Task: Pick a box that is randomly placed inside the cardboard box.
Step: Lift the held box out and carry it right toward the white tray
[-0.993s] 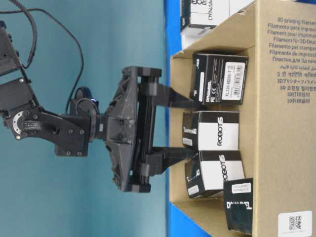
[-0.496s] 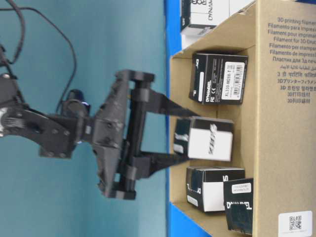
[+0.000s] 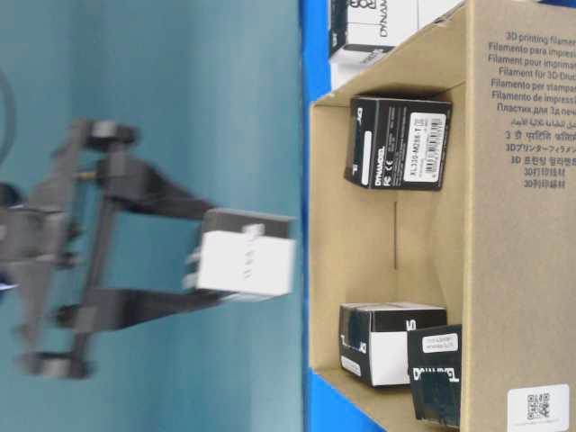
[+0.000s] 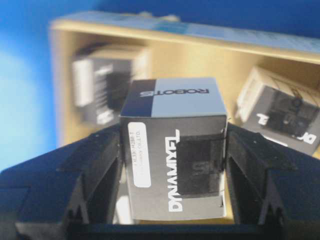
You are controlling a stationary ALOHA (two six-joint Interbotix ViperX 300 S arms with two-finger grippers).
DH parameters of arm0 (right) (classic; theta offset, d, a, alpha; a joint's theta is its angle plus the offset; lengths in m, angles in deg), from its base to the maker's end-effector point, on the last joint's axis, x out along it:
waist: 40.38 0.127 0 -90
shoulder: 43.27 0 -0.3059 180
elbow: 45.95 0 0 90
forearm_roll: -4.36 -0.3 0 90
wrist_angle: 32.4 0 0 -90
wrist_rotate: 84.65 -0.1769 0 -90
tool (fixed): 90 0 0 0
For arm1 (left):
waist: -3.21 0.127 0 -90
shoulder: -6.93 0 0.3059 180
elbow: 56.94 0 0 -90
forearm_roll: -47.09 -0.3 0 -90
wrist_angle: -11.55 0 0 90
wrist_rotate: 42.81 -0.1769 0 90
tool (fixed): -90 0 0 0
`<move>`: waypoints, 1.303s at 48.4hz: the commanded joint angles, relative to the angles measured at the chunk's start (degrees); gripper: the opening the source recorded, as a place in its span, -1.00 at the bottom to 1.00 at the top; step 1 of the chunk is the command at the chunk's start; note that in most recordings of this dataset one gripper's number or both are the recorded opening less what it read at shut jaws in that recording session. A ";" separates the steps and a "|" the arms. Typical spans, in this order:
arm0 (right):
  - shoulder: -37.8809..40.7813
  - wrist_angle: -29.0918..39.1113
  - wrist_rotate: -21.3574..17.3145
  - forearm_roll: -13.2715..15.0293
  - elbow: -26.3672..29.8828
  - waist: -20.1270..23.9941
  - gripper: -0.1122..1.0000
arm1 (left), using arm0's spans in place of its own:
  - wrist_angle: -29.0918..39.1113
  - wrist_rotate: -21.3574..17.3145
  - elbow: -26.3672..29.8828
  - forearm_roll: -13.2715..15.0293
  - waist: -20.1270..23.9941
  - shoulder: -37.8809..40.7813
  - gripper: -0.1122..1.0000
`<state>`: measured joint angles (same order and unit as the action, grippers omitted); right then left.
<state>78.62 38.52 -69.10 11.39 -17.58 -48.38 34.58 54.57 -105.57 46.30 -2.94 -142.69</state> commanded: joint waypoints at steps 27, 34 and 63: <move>-2.11 29.00 22.32 0.35 25.05 3.96 0.25 | -0.26 0.26 3.43 -0.18 -0.09 -0.09 -0.92; -2.20 33.84 27.25 0.44 25.49 4.83 0.25 | -0.53 -0.09 3.08 -0.18 -0.09 0.44 -0.92; -22.24 23.82 34.19 4.92 -2.46 8.88 0.25 | -0.79 0.44 4.75 -0.18 1.23 3.69 -0.92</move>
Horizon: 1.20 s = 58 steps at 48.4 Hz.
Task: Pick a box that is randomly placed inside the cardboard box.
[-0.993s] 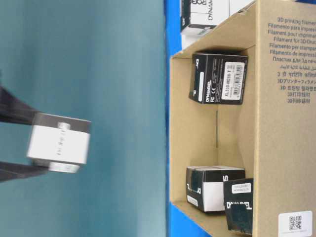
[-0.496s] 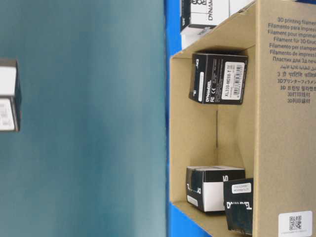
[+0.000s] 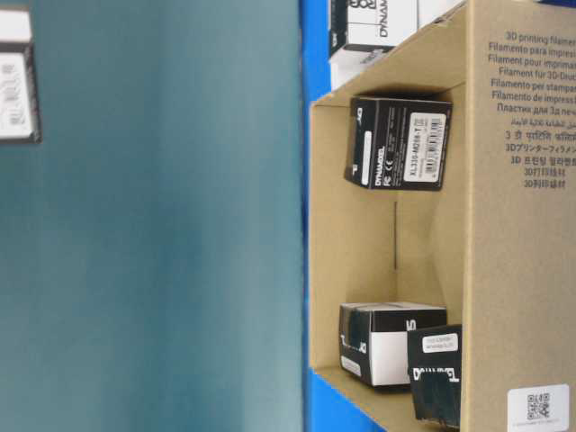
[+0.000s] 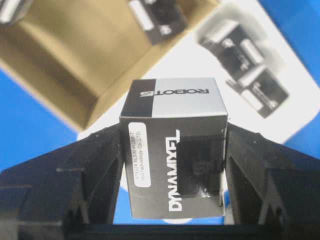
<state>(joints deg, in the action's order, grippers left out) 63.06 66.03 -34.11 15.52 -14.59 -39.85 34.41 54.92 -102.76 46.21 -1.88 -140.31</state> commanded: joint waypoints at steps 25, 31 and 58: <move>-38.14 -35.86 -0.26 -8.35 -53.96 -1.23 0.25 | -1.58 0.09 2.37 -0.09 2.02 3.52 -0.92; -38.06 -38.85 3.43 -8.35 -57.48 -1.23 0.25 | -1.58 0.09 2.37 -0.09 2.55 3.52 -0.92; -15.82 -49.39 26.19 -8.61 -56.07 -1.76 0.25 | -3.87 0.18 2.29 -0.09 2.72 5.36 -0.92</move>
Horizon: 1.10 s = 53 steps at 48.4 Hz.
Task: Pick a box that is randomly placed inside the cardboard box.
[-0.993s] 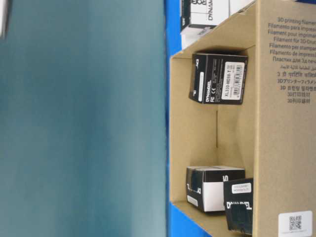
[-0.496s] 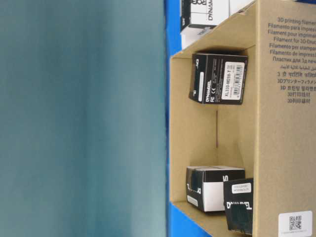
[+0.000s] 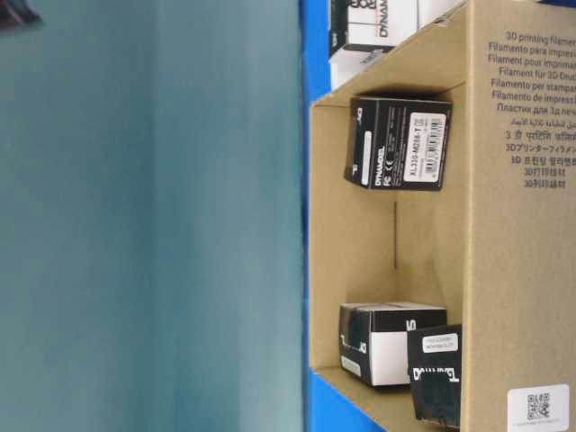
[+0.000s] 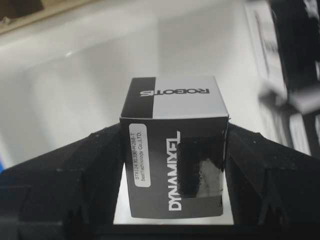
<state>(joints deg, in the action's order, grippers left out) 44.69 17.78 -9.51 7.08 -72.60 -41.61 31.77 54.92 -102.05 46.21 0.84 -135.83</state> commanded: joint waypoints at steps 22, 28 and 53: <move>8.53 -1.85 9.84 0.35 2.29 -1.67 0.25 | -1.67 0.18 1.58 -0.18 0.00 1.58 -0.92; 9.14 -1.85 12.13 0.35 2.20 -1.85 0.25 | -1.67 0.18 1.58 -0.09 0.00 2.11 -0.92; 9.93 -2.55 13.01 -0.09 2.90 -2.02 0.49 | -2.99 0.18 1.49 -0.09 0.00 2.37 -0.92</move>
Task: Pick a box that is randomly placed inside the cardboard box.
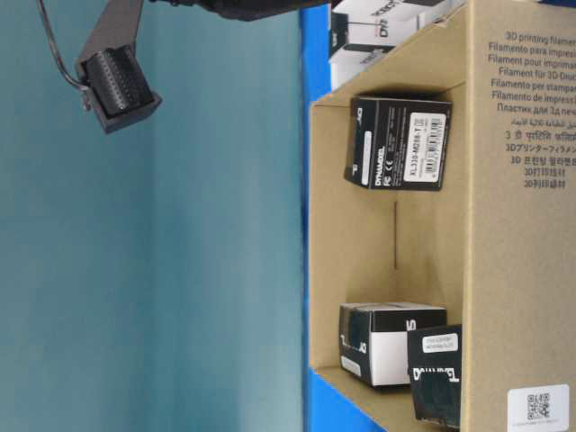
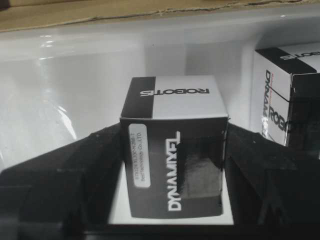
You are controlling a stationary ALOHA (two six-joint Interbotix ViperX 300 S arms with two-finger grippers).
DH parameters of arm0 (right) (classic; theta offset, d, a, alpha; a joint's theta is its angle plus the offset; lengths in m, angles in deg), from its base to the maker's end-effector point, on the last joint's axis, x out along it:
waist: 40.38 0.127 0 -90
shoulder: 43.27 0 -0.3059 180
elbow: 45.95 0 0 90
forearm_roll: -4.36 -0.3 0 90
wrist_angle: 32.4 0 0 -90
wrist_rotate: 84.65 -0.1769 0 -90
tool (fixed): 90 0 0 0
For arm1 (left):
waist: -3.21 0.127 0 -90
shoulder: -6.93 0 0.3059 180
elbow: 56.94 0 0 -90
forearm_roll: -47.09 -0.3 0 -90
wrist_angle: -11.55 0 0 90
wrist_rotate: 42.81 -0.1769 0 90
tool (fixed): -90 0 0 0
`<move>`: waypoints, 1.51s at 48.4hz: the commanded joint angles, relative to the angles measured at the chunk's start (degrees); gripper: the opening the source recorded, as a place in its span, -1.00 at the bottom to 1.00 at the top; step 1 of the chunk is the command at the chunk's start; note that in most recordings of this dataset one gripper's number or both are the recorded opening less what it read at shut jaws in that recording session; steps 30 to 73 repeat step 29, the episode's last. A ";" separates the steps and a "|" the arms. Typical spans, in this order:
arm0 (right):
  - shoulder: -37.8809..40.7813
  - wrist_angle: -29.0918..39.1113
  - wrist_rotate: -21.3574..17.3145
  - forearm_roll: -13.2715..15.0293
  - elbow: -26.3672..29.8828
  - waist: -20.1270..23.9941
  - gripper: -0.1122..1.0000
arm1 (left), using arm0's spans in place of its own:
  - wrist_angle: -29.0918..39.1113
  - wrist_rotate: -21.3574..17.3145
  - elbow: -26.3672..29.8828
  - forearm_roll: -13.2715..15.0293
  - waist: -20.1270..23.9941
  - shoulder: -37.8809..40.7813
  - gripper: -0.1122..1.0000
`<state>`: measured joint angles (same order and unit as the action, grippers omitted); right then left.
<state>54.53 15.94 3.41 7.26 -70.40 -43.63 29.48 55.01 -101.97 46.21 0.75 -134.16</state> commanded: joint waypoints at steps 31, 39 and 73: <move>-8.17 2.02 -5.45 0.00 3.78 -2.90 0.95 | -0.70 0.09 1.41 -0.09 0.00 0.79 -0.92; -8.17 2.02 -5.45 0.00 3.78 -2.90 0.95 | -0.70 0.09 1.41 -0.09 0.00 0.79 -0.92; -8.17 2.02 -5.45 0.00 3.78 -2.90 0.95 | -0.70 0.09 1.41 -0.09 0.00 0.79 -0.92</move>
